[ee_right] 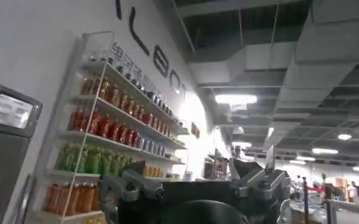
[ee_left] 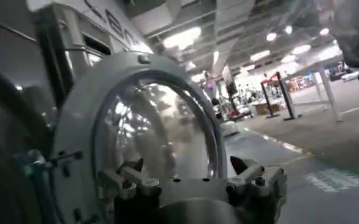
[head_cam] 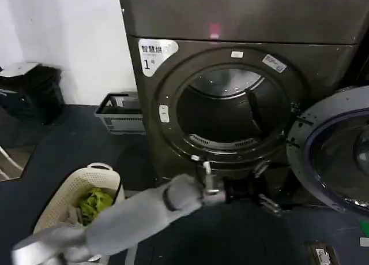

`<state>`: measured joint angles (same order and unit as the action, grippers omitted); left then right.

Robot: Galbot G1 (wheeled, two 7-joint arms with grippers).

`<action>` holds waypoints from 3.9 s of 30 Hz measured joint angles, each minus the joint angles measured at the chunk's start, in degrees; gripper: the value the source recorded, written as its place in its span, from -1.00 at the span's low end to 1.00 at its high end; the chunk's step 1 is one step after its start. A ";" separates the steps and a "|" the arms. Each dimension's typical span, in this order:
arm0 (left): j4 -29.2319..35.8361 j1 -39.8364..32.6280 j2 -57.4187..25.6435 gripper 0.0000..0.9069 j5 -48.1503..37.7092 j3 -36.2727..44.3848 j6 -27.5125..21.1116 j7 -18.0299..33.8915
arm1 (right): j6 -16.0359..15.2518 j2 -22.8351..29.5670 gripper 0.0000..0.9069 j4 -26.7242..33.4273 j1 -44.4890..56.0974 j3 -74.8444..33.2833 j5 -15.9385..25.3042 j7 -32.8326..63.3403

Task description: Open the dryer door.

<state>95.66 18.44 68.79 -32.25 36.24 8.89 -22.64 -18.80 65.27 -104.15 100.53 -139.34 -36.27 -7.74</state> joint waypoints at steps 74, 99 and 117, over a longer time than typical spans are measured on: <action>21.97 33.28 -59.45 1.00 12.77 -29.47 -7.74 1.95 | 2.05 -1.84 1.00 -1.46 -2.77 0.06 5.33 -4.48; 8.42 35.44 -72.67 1.00 31.03 -31.13 -7.18 -11.13 | 2.06 -2.13 1.00 -1.02 -2.79 0.26 5.29 -5.03; 4.41 36.45 -72.35 1.00 38.03 -31.16 -4.02 -13.79 | 2.10 -2.32 1.00 -1.25 -3.39 0.99 5.42 -5.17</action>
<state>100.08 54.89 -3.56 5.78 5.08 4.87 -36.43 -16.70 62.96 -105.40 97.14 -138.34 -30.85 -12.91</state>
